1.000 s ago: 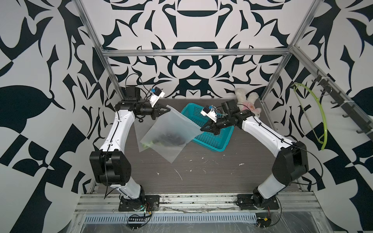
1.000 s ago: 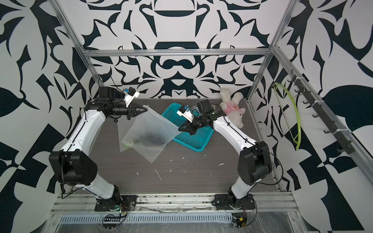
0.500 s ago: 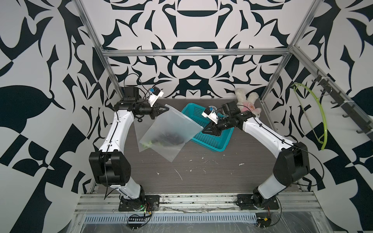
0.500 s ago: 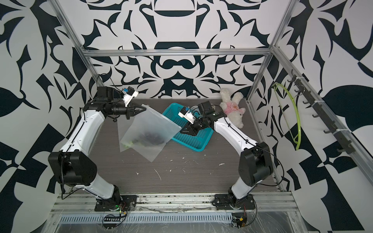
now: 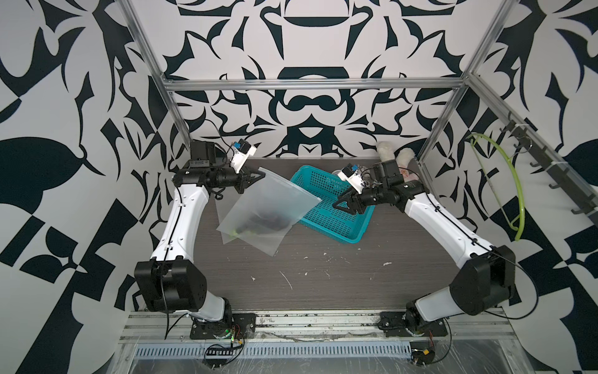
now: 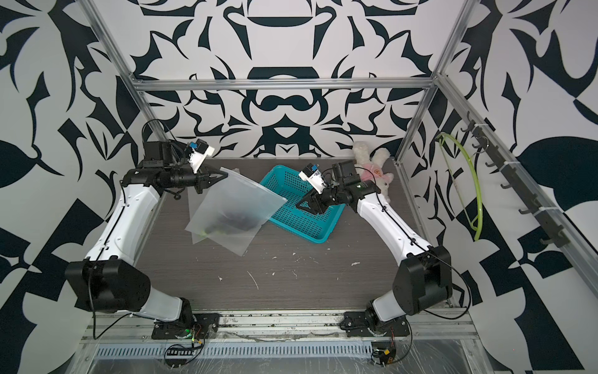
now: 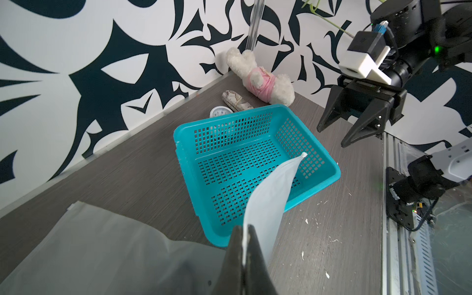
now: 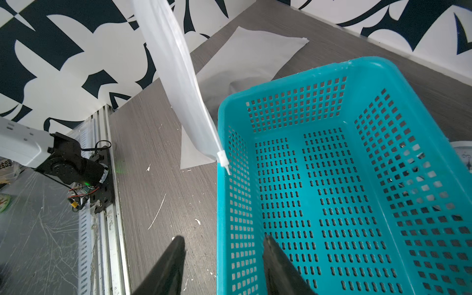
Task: Place the eggplant in a zip-top bag and seal the zipper
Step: Zip the zipper on the zipper food storage bag, then place the zipper food storage bag at the center of the board.
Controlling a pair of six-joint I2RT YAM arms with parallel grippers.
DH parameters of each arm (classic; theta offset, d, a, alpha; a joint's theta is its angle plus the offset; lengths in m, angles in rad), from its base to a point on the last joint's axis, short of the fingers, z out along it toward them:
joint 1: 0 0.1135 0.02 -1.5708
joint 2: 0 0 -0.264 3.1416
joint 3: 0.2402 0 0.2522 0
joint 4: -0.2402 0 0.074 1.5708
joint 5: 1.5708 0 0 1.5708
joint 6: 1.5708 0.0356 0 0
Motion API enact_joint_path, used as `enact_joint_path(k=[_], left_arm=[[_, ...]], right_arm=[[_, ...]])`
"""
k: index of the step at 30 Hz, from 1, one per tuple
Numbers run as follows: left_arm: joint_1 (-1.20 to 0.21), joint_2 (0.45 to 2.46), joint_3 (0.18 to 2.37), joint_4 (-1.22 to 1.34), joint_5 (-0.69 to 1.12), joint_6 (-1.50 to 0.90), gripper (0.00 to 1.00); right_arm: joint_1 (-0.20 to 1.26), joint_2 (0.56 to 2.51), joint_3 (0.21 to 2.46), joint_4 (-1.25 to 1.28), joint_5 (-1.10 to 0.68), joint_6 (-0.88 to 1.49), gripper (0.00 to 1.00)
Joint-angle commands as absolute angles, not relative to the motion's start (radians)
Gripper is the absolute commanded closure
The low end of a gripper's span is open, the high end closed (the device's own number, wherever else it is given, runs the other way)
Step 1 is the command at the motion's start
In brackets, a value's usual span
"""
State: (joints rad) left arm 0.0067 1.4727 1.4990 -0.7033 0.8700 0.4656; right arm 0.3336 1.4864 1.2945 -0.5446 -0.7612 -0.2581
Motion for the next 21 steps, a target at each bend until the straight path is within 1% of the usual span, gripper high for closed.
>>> enact_joint_path(k=[1,5,8,10,14,17,21], left_arm=[[0.010,1.374,1.443,-0.658,0.769,0.324,1.00],[0.011,1.230,1.312,-0.538,0.534,0.105,1.00],[0.010,1.187,1.294,-0.578,0.367,-0.016,1.00],[0.013,1.171,1.284,-0.603,0.302,-0.103,1.00],[0.031,1.167,1.235,-0.601,0.231,-0.247,1.00],[0.113,1.224,1.241,-0.652,0.254,-0.309,1.00],[0.187,1.316,1.225,-0.709,0.256,-0.325,1.00]], right_arm=[[0.336,1.453,1.284,-0.482,-0.777,-0.222,0.49],[0.337,1.450,1.275,-0.448,-0.773,-0.201,0.49],[0.336,1.456,1.275,-0.434,-0.754,-0.187,0.49],[0.336,1.459,1.271,-0.422,-0.733,-0.175,0.49],[0.337,1.468,1.266,-0.397,-0.727,-0.161,0.49],[0.336,1.474,1.261,-0.387,-0.721,-0.152,0.49],[0.336,1.485,1.256,-0.372,-0.712,-0.141,0.50]])
